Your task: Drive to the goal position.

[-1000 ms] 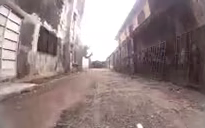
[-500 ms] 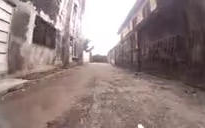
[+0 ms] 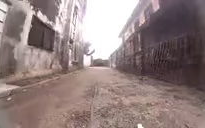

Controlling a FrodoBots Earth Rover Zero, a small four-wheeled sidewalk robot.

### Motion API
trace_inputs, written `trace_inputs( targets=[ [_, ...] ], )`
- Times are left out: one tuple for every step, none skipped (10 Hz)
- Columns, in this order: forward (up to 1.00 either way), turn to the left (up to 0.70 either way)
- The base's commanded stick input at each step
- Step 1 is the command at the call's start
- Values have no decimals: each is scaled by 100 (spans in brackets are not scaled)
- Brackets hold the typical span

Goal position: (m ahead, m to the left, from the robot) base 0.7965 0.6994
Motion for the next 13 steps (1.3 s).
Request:
trace_inputs(
  targets=[
    [85,0],
    [85,0],
    [85,0],
    [85,0],
    [85,0],
    [85,0],
    [85,0],
    [85,0],
    [0,0],
    [0,0],
    [0,0],
    [0,0],
    [0,10]
  ],
)
